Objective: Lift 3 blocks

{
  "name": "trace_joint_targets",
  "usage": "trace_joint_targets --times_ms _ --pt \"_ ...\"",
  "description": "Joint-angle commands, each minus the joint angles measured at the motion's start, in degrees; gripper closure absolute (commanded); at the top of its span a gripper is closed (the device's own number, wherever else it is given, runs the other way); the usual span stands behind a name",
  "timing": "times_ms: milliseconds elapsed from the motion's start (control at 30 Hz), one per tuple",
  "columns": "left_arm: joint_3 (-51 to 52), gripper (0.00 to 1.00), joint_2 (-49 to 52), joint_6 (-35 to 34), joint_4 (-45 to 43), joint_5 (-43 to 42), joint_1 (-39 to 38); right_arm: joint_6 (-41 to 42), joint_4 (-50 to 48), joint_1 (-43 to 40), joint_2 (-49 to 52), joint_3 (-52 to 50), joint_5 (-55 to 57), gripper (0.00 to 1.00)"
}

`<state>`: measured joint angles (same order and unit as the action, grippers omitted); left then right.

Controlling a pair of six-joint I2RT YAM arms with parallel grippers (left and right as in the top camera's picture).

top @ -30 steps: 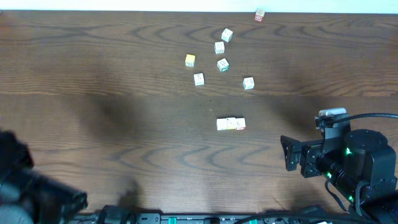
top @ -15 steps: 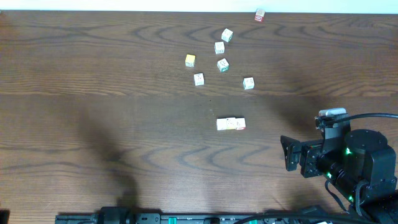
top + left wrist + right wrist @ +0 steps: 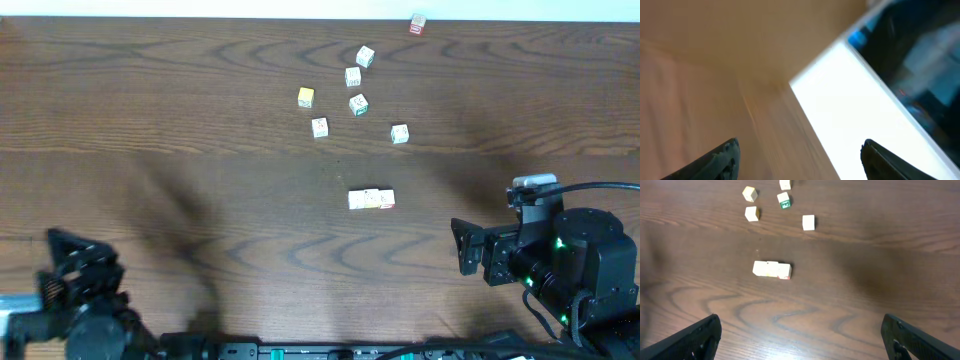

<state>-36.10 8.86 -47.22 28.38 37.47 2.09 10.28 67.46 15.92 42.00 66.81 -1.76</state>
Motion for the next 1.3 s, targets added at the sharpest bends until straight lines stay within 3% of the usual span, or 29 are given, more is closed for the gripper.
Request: trace_joint_targets --times_ms 0,200,267,700,767,900,1100,1267 --pt "5.2 0.22 -2.9 -9.0 -2.7 -11.0 1.3 0.8 -0.1 -0.6 0.1 0.2 -0.2 0.01" --pt "23.8 0.22 -8.8 -6.3 -31.1 -13.6 2.7 0.8 -0.1 -0.6 0.1 0.2 -0.2 0.01" --pt "26.5 0.22 -8.8 -6.2 -34.9 -14.3 2.7 0.8 -0.1 -0.6 0.1 0.2 -0.2 0.01" --pt "36.0 0.22 -8.8 -5.5 -29.8 -14.4 1.8 0.8 -0.1 -0.6 0.1 0.2 -0.2 0.01" --pt "35.9 0.22 -8.8 -7.0 -25.7 -14.4 1.4 0.8 -0.1 -0.6 0.1 0.2 -0.2 0.01" --pt "35.9 0.22 -8.8 -2.3 -25.7 -15.2 1.4 0.8 -0.1 -0.6 0.1 0.2 -0.2 0.01" --pt "35.8 0.22 -8.8 16.0 -25.1 -23.8 1.4 0.8 -0.1 -0.6 0.1 0.2 -0.2 0.01" --pt "35.8 0.22 -8.8 17.0 -25.2 -25.1 1.4 0.8 -0.1 -0.6 0.1 0.2 -0.2 0.01"
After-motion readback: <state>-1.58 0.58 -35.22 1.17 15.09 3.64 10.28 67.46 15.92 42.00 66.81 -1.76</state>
